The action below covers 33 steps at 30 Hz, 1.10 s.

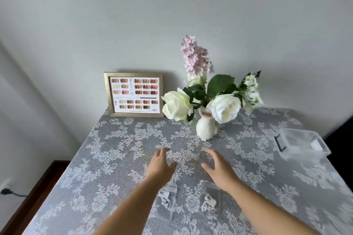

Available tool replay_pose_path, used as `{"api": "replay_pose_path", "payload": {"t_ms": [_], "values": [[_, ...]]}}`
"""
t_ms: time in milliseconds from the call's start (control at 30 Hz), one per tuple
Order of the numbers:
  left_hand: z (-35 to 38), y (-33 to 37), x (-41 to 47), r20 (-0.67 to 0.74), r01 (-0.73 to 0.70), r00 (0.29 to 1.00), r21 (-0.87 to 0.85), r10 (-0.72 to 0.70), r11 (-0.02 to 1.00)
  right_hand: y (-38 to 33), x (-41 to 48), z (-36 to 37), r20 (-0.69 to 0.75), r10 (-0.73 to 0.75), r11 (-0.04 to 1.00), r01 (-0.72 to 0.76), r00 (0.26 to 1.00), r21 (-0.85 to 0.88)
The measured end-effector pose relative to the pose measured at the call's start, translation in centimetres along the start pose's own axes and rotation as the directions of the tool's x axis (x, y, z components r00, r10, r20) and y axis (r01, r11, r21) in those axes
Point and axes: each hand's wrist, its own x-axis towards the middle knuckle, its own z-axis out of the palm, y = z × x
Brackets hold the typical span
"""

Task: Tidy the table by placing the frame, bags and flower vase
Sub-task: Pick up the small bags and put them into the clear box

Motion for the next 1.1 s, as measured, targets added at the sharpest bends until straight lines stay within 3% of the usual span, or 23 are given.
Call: {"api": "replay_pose_path", "payload": {"t_ms": [200,300,467,633,933,1100], "values": [[3.0,2.0,1.4,0.108,-0.042,0.993,0.023,0.039,0.999,3.6,0.5,-1.2,-0.025,0.106,0.994,-0.106,0.994,0.001],[3.7,1.4,1.9,0.245,-0.141,0.963,0.118,0.108,0.983,4.9,0.4,-1.1,0.067,0.128,0.99,-0.124,0.989,-0.062],[3.5,-1.0,1.0,0.48,-0.354,0.862,0.343,0.162,0.87,6.0,-0.7,0.2,0.193,0.044,0.961,0.011,0.98,-0.276],[2.3,-2.6,0.9,0.516,-0.4,0.838,0.362,0.177,0.842,5.7,-0.6,1.3,0.201,-0.053,0.882,0.14,0.978,-0.449],[2.0,-2.9,1.6,0.527,-0.322,0.842,0.319,0.115,0.892,4.8,0.4,1.2,0.256,0.036,0.951,0.046,0.966,-0.305],[0.1,-0.1,3.5,0.54,-0.367,0.817,0.216,0.203,0.905,3.5,1.8,-2.7,0.155,0.091,0.982,-0.062,0.984,-0.18]]}}
